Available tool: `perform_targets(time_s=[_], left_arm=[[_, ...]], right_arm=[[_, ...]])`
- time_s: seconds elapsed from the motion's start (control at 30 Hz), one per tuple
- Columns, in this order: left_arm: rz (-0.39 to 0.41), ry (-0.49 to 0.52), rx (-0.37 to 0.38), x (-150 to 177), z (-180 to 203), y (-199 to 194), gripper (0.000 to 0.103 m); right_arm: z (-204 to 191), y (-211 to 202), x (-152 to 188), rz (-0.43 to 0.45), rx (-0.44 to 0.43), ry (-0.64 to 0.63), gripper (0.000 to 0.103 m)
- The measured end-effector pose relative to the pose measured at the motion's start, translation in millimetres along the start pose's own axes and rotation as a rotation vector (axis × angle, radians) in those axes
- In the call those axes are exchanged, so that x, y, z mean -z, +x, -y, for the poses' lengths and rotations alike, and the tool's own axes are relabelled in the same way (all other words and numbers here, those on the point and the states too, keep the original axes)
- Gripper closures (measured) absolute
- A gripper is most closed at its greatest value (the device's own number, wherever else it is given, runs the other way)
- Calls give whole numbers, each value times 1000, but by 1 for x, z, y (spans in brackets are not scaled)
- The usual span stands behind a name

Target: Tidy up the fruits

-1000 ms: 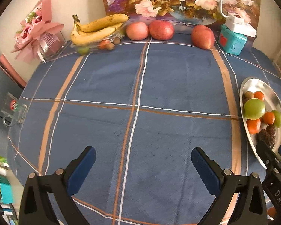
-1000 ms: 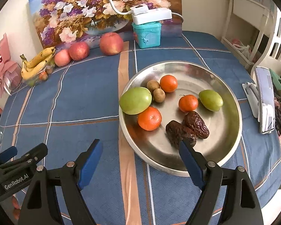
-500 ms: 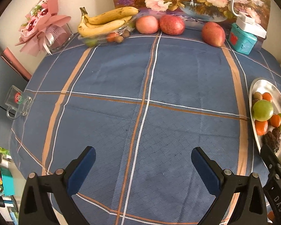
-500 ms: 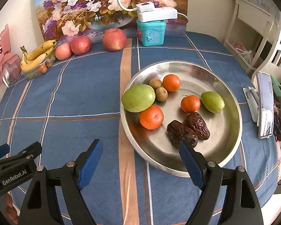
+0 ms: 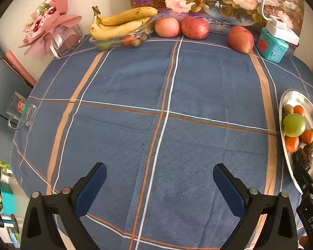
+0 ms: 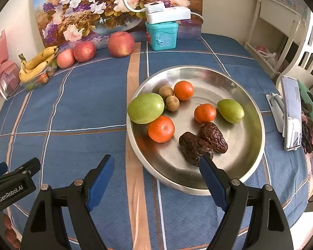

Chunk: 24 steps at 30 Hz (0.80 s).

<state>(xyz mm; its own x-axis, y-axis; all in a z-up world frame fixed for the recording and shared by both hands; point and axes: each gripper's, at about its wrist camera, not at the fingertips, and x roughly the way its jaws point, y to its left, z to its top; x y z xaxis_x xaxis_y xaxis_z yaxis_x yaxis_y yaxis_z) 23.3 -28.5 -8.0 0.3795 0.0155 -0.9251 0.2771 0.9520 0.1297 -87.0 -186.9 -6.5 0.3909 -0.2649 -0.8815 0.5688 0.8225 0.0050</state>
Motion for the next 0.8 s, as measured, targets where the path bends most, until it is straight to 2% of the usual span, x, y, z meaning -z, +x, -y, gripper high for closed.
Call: perform_targets(time_s=[0.8], left_arm=[[2,-4,8,0,-1,-1,0]], right_arm=[[-1,0,0,-5,5,-1,19]])
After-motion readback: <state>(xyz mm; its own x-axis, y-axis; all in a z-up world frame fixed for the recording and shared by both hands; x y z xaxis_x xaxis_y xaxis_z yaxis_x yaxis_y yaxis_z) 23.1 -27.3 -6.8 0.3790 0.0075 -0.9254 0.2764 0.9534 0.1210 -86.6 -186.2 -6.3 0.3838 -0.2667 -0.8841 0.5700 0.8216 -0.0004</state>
